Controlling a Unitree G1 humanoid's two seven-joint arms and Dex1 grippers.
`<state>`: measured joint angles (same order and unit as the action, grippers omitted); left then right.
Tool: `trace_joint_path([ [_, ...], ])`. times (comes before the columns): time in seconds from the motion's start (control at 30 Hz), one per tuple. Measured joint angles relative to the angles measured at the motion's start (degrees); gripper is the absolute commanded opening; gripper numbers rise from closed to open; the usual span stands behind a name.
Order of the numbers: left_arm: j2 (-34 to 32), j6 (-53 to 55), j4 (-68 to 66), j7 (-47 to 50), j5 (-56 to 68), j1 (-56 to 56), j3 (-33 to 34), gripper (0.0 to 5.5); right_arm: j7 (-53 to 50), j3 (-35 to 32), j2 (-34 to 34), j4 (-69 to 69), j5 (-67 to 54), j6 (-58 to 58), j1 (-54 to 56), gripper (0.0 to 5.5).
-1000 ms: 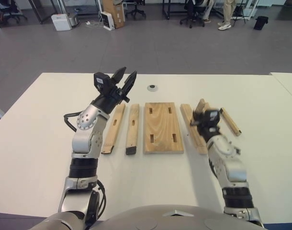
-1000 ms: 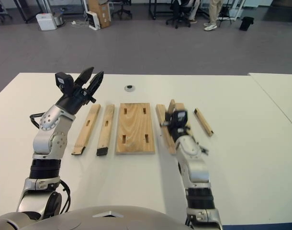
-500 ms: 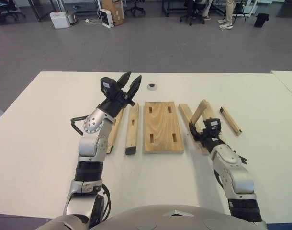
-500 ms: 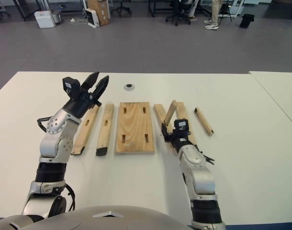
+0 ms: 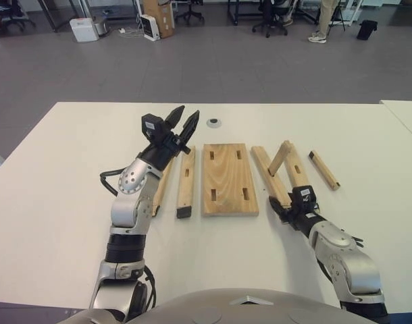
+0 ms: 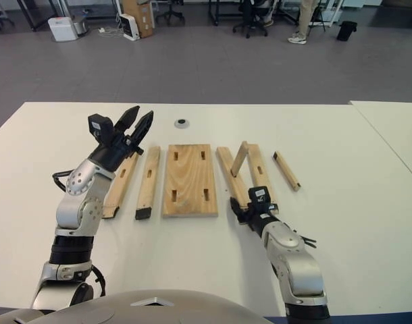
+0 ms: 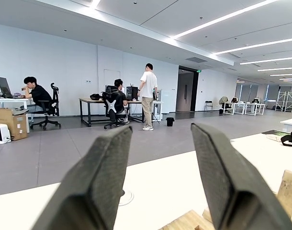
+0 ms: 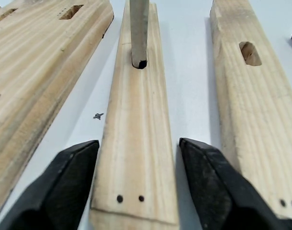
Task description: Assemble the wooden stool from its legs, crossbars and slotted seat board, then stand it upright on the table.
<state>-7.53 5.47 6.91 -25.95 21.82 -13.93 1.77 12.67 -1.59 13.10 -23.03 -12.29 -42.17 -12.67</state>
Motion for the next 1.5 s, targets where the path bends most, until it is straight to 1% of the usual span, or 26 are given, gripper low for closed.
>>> trace_joint_path([
  [0.1, -0.06, 0.00, -0.01, 0.00, -0.04, 0.00, 0.06, 2.27, -0.43, -0.37, -0.01, 0.53, 0.02, -0.47, 0.78, 2.13],
  [0.23, -0.42, 2.24, 0.08, 0.96, 0.96, -0.13, 1.04, 2.27, -0.47, -0.38, -0.07, 0.94, 0.12, -0.72, 1.33, 2.07],
  [0.37, 0.34, 7.77, 1.14, 1.54, 8.13, -1.27, 3.90, 2.27, 0.69, -1.62, -0.92, 0.88, -3.00, -0.74, 1.59, 2.07],
  [0.47, -0.04, 10.43, 0.61, 1.28, 14.92, -3.82, 8.56, 2.27, 1.89, -5.94, -1.27, 0.27, -7.36, -0.48, 5.24, 2.07],
  [0.53, -1.78, 13.57, -1.38, -0.32, 20.46, -7.86, 11.89, 2.27, 3.09, -10.64, -0.98, -1.74, -13.06, -0.53, 12.40, 2.07],
  [0.6, -3.34, 17.57, -2.91, -3.26, 24.73, -11.29, 12.40, 2.27, 4.61, -12.52, -0.51, -3.85, -19.51, -2.74, 17.45, 2.07],
  [0.67, -4.42, 21.11, -4.44, -5.40, 28.04, -14.15, 12.54, 2.66, 5.78, -13.16, -0.11, -5.49, -25.97, -6.56, 21.44, 2.07],
  [0.8, -5.15, 28.42, -6.82, -8.11, 34.55, -18.30, 13.27, 3.32, 6.67, -13.53, -0.30, -8.48, -42.92, -13.79, 28.31, 2.07],
  [0.83, -5.25, 29.73, -6.87, -8.59, 35.91, -18.76, 13.41, 3.59, 6.33, -13.76, -0.31, -8.46, -45.50, -14.25, 28.81, 2.07],
  [0.9, -5.78, 33.97, -6.85, -9.98, 39.73, -19.85, 13.82, 3.93, 5.18, -14.20, -0.21, -8.19, -50.51, -15.19, 30.02, 2.07],
  [0.93, -6.54, 36.74, -6.72, -11.24, 41.73, -20.11, 13.64, 4.08, 4.41, -14.30, 0.02, -7.93, -53.07, -15.42, 30.04, 2.07],
  [0.97, -6.84, 38.47, -6.65, -11.96, 42.95, -20.13, 13.41, 4.12, 3.95, -14.30, 0.15, -7.64, -54.95, -15.70, 30.05, 2.07],
  [1.17, -7.06, 45.06, -6.37, -12.27, 49.59, -20.41, 13.91, 4.12, 2.04, -12.56, 2.46, -7.19, -63.61, -16.09, 29.66, 2.07],
  [1.37, -7.10, 46.10, -6.87, -10.97, 52.47, -21.38, 16.03, 4.12, 1.99, -10.81, 6.52, -7.05, -68.72, -16.05, 27.63, 2.07],
  [1.4, -7.13, 46.50, -6.90, -10.93, 52.92, -21.54, 16.23, 3.93, 2.08, -10.56, 6.94, -7.04, -69.18, -16.04, 27.48, 2.07],
  [1.43, -7.15, 46.85, -6.98, -10.93, 53.77, -21.60, 16.31, 3.88, 2.13, -10.29, 7.40, -7.03, -70.33, -16.03, 27.23, 2.07],
  [1.47, -7.21, 47.55, -7.03, -10.97, 54.54, -21.62, 16.40, 3.60, 2.50, -9.82, 8.34, -7.06, -71.61, -16.03, 26.81, 2.07],
  [1.5, -7.32, 48.40, -7.17, -11.05, 54.97, -21.62, 16.40, 3.51, 2.79, -9.47, 9.10, -7.06, -73.04, -16.04, 26.27, 2.07],
])
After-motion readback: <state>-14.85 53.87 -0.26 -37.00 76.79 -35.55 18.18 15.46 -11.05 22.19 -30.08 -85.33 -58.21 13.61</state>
